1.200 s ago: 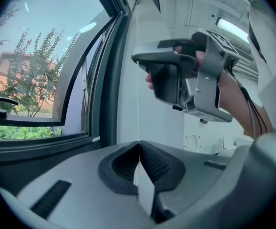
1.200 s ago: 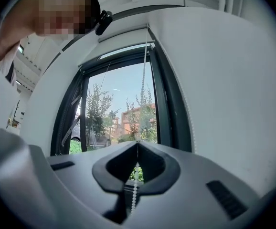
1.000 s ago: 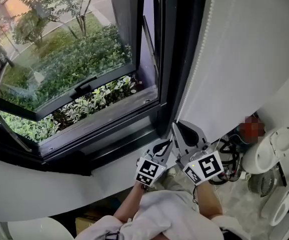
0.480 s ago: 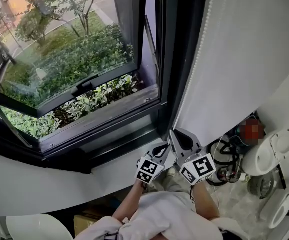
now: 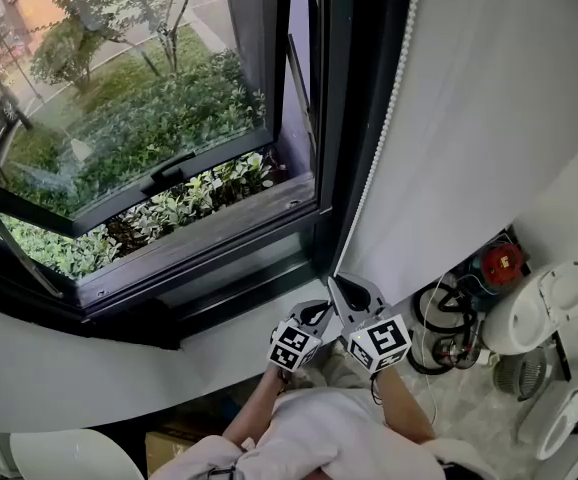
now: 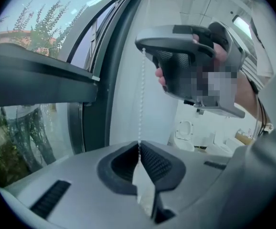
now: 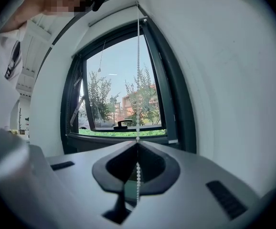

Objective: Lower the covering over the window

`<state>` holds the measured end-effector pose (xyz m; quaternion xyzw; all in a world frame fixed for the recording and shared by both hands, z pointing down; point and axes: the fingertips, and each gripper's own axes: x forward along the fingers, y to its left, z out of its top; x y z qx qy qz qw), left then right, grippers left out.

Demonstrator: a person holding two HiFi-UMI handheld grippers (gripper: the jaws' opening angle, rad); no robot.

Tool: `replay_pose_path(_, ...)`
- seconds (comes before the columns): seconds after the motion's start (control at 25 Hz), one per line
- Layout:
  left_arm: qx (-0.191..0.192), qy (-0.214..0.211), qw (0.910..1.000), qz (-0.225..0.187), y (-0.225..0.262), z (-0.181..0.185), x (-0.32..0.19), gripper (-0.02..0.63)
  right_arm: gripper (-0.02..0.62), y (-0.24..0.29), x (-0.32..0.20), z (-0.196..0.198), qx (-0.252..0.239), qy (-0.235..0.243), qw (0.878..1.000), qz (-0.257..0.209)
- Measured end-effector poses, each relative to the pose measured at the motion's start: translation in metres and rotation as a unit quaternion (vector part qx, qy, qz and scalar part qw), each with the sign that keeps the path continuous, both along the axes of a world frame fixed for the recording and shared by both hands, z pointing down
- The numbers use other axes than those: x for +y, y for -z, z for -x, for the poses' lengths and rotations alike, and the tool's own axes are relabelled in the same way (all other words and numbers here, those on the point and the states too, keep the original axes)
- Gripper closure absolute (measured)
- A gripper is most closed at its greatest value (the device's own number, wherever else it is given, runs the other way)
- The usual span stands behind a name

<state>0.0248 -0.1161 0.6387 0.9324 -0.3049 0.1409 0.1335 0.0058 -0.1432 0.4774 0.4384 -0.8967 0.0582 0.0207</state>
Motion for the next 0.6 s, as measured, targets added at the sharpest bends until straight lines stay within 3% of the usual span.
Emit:
replay_pose_path(0.12, -0.001, -0.003, 0.9999, 0.013, -0.004, 0.006, 0.004, 0.573, 0.6, -0.021, 0.003, 0.002, 0.01, 0.006, 1.0, 0.02)
replay_pose_path(0.24, -0.004, -0.012, 0.9998, 0.017, 0.003, 0.011, 0.009, 0.488, 0.6, -0.041, 0.007, 0.003, 0.013, 0.01, 0.999, 0.042)
replay_pose_path(0.4, 0.003, -0.013, 0.9999, 0.006, 0.028, 0.024, 0.012, 0.482, 0.6, -0.061, 0.01, 0.004, 0.016, 0.012, 0.998, 0.062)
replay_pose_path(0.6, 0.051, 0.003, 0.9986, -0.015, 0.084, 0.041, 0.008, 0.482, 0.6, -0.086, 0.014, 0.003, 0.022, 0.013, 0.996, 0.087)
